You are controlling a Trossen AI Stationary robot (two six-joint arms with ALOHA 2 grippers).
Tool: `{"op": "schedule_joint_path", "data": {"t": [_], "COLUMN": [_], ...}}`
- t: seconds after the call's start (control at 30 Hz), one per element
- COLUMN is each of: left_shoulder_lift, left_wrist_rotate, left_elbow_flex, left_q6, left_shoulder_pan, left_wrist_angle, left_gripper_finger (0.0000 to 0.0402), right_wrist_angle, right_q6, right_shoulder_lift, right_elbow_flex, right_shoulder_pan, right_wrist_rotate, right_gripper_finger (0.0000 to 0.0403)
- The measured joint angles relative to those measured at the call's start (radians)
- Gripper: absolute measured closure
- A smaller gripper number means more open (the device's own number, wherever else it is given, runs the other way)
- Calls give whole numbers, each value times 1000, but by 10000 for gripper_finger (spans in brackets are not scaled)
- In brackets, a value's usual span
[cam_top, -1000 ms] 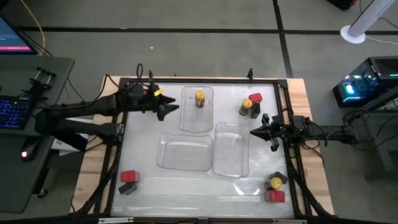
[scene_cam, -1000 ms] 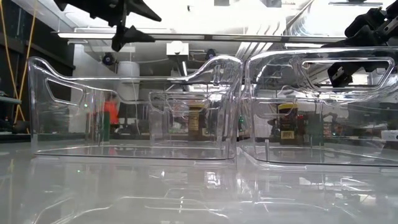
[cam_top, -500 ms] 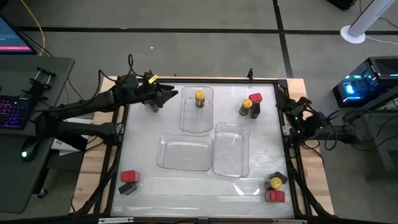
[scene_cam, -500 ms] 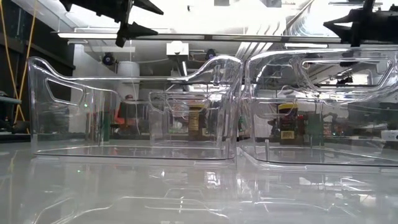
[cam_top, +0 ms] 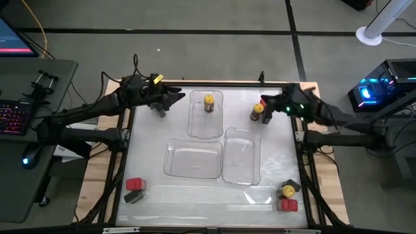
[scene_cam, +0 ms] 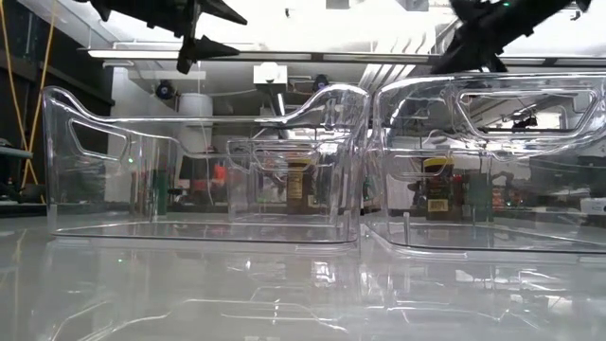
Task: Sort spices by type
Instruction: Put the top right yellow seasoning bottle into the top transparent bin
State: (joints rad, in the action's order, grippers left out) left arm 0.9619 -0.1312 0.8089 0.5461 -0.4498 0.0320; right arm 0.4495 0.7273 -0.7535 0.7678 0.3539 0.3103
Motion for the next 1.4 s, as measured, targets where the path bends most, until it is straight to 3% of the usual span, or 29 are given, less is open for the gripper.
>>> {"op": "schedule_joint_path", "data": {"t": [0.13,0.27,0.37,0.5,0.67,0.9,1.4], "left_shoulder_lift": [0,0,0,0,0,0,0], "left_wrist_rotate": [-46,-72,-74,-74,-99,-132,-127], "left_elbow_flex": [0,0,0,0,0,0,0], "left_q6": [-14,-56,-84,-111,-104,-103,-102], "left_shoulder_pan": [-4,-4,-4,-4,-4,-4,-4], "left_wrist_angle": [8,32,61,95,118,122,121], "left_gripper_finger": [147,147,147,147,147,147,147], "right_wrist_angle": [298,451,554,564,550,552,570], "right_q6": [-55,-125,-149,-159,-285,-332,-388], "right_shoulder_lift": [-136,-252,-346,-467,-604,-717,-814], "right_elbow_flex": [187,309,353,364,364,364,365], "right_shoulder_pan": [108,179,209,252,294,315,313], "right_wrist_rotate": [-165,-322,-342,-339,-337,-372,-335], "right_gripper_finger": [366,284,210,122,59,41,42]}}
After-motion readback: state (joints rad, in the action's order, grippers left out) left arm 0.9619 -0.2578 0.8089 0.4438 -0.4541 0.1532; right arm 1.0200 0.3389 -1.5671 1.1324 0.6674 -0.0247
